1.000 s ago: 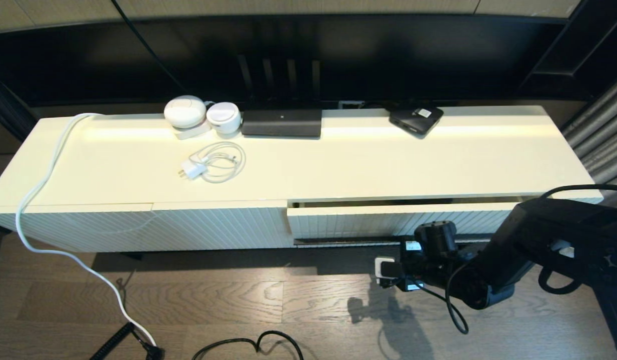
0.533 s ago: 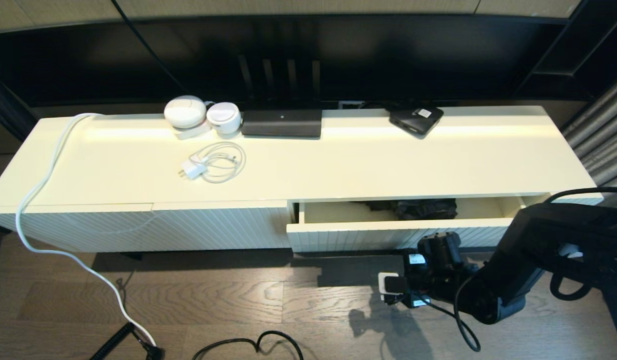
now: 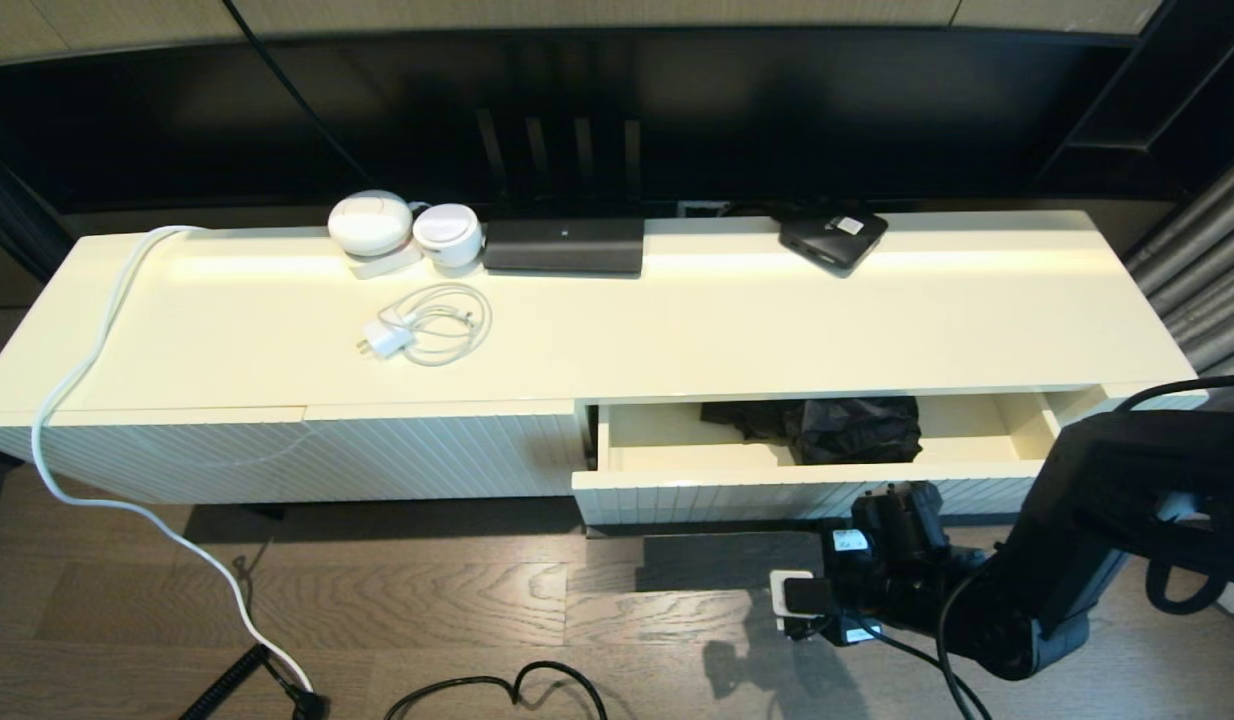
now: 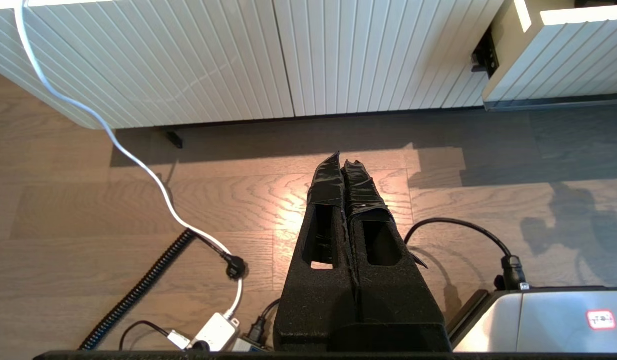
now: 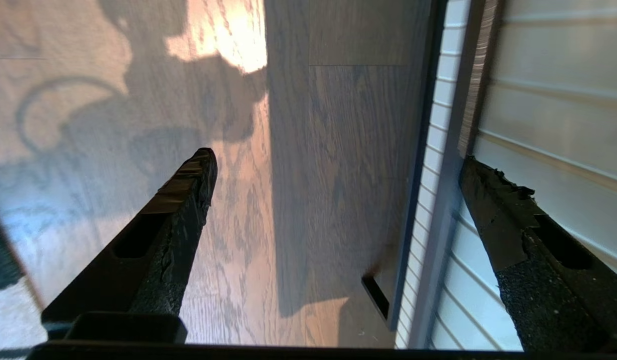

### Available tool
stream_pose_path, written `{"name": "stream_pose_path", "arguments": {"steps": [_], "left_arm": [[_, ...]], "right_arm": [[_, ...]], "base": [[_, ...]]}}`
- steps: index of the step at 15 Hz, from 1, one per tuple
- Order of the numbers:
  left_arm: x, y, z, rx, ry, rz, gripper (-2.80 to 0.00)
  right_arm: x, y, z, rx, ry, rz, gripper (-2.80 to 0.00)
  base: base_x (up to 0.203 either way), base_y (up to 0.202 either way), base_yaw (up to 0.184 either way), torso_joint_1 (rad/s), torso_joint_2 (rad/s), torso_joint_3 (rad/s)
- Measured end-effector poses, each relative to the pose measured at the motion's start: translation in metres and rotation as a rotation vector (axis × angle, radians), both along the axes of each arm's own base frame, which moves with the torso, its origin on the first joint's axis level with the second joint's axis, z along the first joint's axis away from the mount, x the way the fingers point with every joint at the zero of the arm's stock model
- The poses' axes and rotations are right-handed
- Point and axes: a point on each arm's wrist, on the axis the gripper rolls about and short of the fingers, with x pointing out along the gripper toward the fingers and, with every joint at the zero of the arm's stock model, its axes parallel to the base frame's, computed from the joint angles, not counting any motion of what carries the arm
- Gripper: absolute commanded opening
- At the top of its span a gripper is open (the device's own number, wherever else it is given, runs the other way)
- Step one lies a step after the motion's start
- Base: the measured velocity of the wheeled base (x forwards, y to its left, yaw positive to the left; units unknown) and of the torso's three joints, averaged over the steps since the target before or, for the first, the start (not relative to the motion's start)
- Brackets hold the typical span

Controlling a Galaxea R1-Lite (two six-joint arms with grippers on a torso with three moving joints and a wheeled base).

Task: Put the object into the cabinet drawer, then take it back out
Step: Open the drawer

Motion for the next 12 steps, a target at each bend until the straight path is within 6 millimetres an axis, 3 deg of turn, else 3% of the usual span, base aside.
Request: {"name": "stream_pose_path", "arguments": {"steps": [6, 7, 12], "left_arm": [[0.000, 0.000, 0.000, 0.000, 0.000, 0.000, -2.80], [0.000, 0.000, 0.000, 0.000, 0.000, 0.000, -2.80], [0.000, 0.000, 0.000, 0.001, 0.000, 0.000, -2.80]], "right_arm": [[-0.047, -0.012, 0.052, 0.025, -0.062, 0.017, 0.00], [-0.058, -0.016, 0.061, 0.027, -0.070, 0.017, -2.80], [-0.121, -0.040, 0.119, 0.051, -0.139, 0.014, -2.80]], "base": [[0.000, 0.000, 0.000, 0.000, 0.00, 0.000], [0.000, 0.000, 0.000, 0.000, 0.00, 0.000], [0.000, 0.000, 0.000, 0.000, 0.00, 0.000]]}}
